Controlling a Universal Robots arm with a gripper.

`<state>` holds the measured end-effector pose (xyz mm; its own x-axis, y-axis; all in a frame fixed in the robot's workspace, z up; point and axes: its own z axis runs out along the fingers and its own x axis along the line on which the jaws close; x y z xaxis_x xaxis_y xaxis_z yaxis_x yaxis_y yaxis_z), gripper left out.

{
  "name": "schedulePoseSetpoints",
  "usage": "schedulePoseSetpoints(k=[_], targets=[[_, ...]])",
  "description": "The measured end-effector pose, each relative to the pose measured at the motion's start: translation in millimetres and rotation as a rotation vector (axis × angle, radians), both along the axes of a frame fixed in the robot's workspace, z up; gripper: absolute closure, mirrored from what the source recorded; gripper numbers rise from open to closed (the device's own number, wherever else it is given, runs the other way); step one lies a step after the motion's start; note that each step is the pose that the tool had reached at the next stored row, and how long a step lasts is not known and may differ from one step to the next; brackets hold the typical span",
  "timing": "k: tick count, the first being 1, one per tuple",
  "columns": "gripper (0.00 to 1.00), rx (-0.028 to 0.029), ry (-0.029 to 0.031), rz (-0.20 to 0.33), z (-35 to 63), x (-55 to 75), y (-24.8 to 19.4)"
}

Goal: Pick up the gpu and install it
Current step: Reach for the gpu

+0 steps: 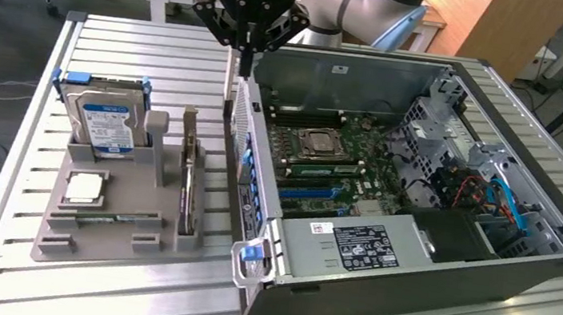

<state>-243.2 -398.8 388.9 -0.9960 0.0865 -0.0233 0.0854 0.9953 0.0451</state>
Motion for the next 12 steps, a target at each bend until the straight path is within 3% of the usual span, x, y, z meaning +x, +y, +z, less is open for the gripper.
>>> schedulePoseSetpoints(k=[12], targets=[[0.89,0.0,0.0002,-0.005,-1.5,-28.3,0.1]])
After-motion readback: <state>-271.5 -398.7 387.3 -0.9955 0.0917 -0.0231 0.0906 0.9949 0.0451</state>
